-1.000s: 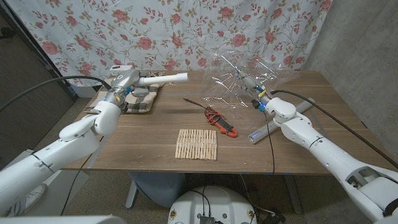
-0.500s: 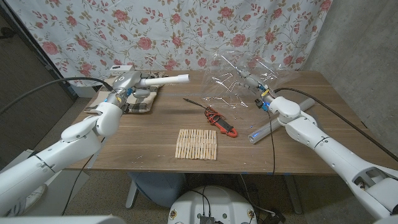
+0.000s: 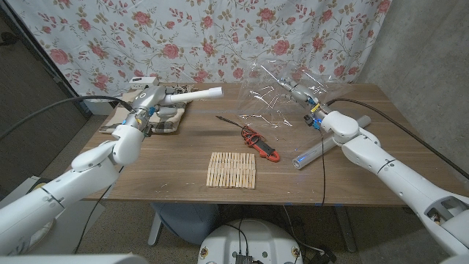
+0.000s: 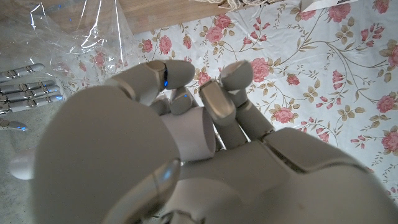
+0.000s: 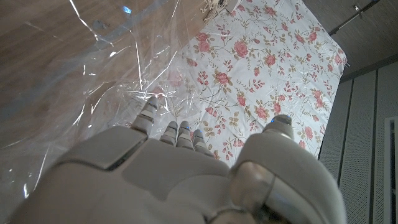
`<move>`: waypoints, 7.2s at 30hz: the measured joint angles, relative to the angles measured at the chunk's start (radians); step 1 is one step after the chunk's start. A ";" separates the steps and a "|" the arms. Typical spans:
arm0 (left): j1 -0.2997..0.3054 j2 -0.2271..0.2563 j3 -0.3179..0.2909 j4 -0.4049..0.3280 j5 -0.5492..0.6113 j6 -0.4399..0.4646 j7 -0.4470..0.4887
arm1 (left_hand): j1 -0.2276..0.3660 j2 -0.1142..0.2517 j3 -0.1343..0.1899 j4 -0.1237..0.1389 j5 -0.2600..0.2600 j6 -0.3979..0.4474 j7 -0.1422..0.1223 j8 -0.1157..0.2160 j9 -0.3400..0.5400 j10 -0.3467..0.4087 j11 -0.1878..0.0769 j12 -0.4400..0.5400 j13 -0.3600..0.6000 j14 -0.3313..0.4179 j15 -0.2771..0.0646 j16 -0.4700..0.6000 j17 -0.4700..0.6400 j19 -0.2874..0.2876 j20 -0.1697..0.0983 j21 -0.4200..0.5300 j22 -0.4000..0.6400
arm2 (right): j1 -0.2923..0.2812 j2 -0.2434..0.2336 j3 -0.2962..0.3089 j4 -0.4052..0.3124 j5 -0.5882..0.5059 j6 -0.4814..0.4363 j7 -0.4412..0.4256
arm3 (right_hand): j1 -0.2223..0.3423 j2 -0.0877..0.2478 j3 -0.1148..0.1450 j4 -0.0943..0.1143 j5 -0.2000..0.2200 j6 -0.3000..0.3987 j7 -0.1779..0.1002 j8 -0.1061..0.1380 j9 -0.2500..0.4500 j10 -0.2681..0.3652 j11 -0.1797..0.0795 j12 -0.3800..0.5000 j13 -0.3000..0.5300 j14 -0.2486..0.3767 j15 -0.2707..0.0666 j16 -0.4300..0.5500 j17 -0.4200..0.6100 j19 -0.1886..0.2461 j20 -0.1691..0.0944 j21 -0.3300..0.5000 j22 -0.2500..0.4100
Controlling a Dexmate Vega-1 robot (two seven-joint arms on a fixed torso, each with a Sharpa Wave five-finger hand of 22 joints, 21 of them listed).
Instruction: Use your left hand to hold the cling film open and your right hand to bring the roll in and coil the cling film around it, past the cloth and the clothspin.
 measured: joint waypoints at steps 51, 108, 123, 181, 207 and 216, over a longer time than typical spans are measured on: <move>-0.053 -0.034 0.058 -0.006 0.026 0.047 -0.016 | 0.020 0.011 0.001 0.007 0.020 -0.030 -0.002 0.035 0.000 0.002 -0.002 0.000 0.000 0.047 0.002 -0.009 -0.004 0.049 -0.014 -0.030 0.149 | 0.000 -0.185 0.021 -0.072 -0.157 -0.051 0.051 | 0.044 -0.006 0.017 -0.031 0.000 0.005 -0.009 0.007 0.000 0.024 -0.033 0.004 0.000 0.032 -0.025 0.015 0.002 0.032 -0.011 0.000 0.000; -0.004 -0.015 0.038 -0.058 0.029 0.109 -0.017 | 0.020 0.011 0.001 0.007 0.015 -0.021 -0.004 0.036 0.000 0.002 -0.002 0.000 0.000 0.036 0.002 -0.012 -0.004 0.044 -0.008 -0.030 0.112 | 0.004 -0.342 0.029 -0.134 -0.382 -0.013 0.110 | 0.000 -0.061 -0.016 -0.017 0.012 0.007 -0.013 0.007 0.005 0.064 -0.068 0.012 0.000 0.075 -0.057 0.022 0.000 0.082 -0.028 0.007 0.000; -0.013 -0.019 0.050 -0.063 0.038 0.123 -0.021 | 0.020 0.011 0.001 0.007 0.009 -0.021 -0.004 0.036 0.000 0.002 -0.002 0.000 0.000 0.036 0.002 -0.014 -0.004 0.044 -0.008 -0.030 0.107 | 0.008 -0.364 0.019 -0.134 -0.476 0.011 0.104 | -0.004 -0.065 -0.016 -0.017 0.012 0.001 -0.016 0.007 0.004 0.073 -0.076 0.012 0.000 0.087 -0.058 0.022 -0.001 0.086 -0.032 0.007 0.000; -0.024 -0.057 0.079 -0.069 0.089 0.214 0.021 | 0.016 0.016 -0.002 0.010 0.008 -0.021 -0.004 0.036 0.000 0.002 -0.002 0.000 0.000 0.036 0.002 -0.016 -0.004 0.033 -0.008 -0.026 0.089 | -0.051 -0.504 0.065 -0.151 -0.692 0.051 0.048 | 0.063 -0.088 -0.010 -0.045 0.067 -0.049 -0.019 -0.002 0.004 0.015 -0.080 -0.016 0.006 0.102 -0.062 0.016 0.000 0.183 -0.057 0.011 -0.002; -0.006 -0.072 0.088 -0.066 0.077 0.227 0.054 | 0.016 0.016 -0.002 0.010 0.008 -0.021 -0.004 0.036 0.000 0.002 -0.002 0.000 0.000 0.036 0.002 -0.019 -0.004 0.033 -0.008 -0.026 0.088 | -0.023 -0.562 0.055 -0.177 -0.776 0.024 0.144 | 0.244 -0.062 0.060 -0.076 0.097 -0.047 0.011 0.004 0.004 -0.008 -0.056 0.000 0.006 0.100 -0.061 0.007 0.000 0.173 -0.077 -0.001 -0.002; -0.006 -0.074 0.091 -0.054 0.068 0.199 0.066 | 0.016 0.016 -0.002 0.010 0.008 -0.021 -0.004 0.036 0.000 0.002 -0.002 0.000 0.000 0.036 0.002 -0.019 -0.004 0.033 -0.008 -0.026 0.086 | -0.046 -0.599 0.068 -0.205 -0.793 -0.008 0.164 | 0.299 -0.057 0.081 -0.073 0.097 -0.047 0.000 0.015 0.009 0.070 -0.086 0.036 0.014 0.126 -0.061 0.011 0.000 0.183 -0.086 -0.001 -0.002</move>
